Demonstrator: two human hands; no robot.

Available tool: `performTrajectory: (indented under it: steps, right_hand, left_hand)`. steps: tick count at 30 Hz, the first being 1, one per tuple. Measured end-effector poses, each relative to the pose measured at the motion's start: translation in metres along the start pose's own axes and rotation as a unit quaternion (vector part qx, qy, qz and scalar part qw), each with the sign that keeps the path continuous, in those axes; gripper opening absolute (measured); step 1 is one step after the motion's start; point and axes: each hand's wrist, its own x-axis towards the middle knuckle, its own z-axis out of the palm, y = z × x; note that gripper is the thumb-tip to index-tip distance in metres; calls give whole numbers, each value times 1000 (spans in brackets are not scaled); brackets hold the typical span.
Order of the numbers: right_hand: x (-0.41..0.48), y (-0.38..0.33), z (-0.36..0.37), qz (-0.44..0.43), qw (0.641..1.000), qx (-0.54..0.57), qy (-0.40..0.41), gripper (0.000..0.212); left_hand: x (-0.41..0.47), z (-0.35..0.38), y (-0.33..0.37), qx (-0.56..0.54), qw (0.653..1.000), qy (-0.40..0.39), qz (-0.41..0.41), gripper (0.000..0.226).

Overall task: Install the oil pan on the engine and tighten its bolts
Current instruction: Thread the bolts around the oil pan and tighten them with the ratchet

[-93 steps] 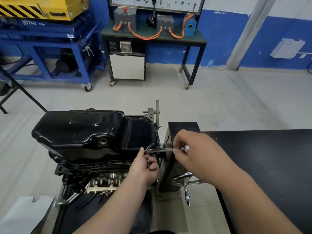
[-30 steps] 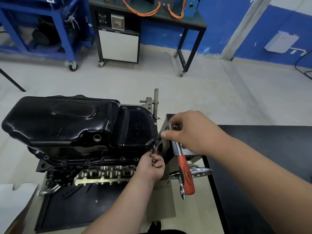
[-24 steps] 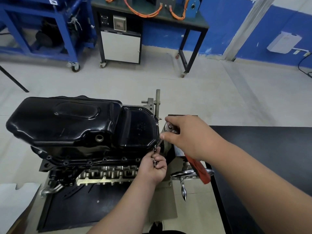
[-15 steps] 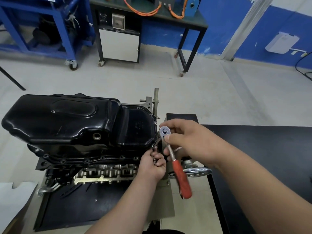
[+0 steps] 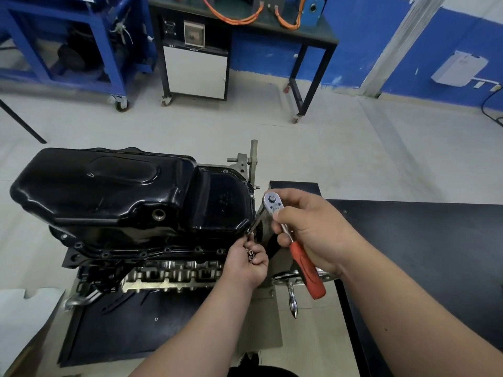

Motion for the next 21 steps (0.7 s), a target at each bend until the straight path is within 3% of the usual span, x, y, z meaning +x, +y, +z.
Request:
performTrajectory:
  steps: [1, 2, 4, 6, 7, 8, 9, 11, 14, 16, 18, 20, 21]
  right_hand:
    - [-1, -3, -2, -31, 991, -126, 9, 25]
    - [-2, -9, -4, -79, 953, -293, 15, 21]
    - [1, -23, -8, -181, 793, -582, -23, 28]
    - [7, -41, -5, -214, 636, -737, -83, 31]
    - [9, -49, -1, -216, 577, -781, -99, 28]
    - [11, -55, 1, -219, 540, -805, -111, 25]
    - [13, -57, 4, -225, 526, -811, -118, 23]
    - [12, -56, 10, -229, 540, -804, -97, 18]
    - [10, -47, 20, -177, 580, -795, -15, 40]
    - [10, -41, 24, -174, 569, -804, 19, 37]
    - [10, -39, 24, -198, 555, -808, 14, 20]
    - [13, -44, 21, -209, 550, -808, -32, 6]
    - [14, -47, 19, -211, 546, -809, -58, 9]
  left_hand:
    - [0, 0, 0, 0, 1000, 2, -2, 26]
    - [-1, 1, 0, 0, 1000, 4, -3, 25]
    - [-2, 1, 0, 0, 1000, 8, -3, 24]
    - [-3, 1, 0, -2, 1000, 7, -4, 24]
    - [-4, 0, 1, -4, 1000, 5, -5, 24]
    - [-4, 0, 1, -5, 1000, 2, -7, 24]
    - [-4, -1, 1, -6, 1000, -1, -9, 24]
    - [-4, -3, 1, -5, 1000, -7, -13, 25]
    - [-6, -5, 3, -6, 999, -34, -24, 31]
    - [-9, -5, 4, -13, 998, -54, -32, 42]
    - [-14, -4, 4, -24, 997, -64, -38, 46]
    - [-19, -2, 3, -34, 996, -70, -36, 35]
    - [-21, -1, 2, -34, 996, -71, -32, 29]
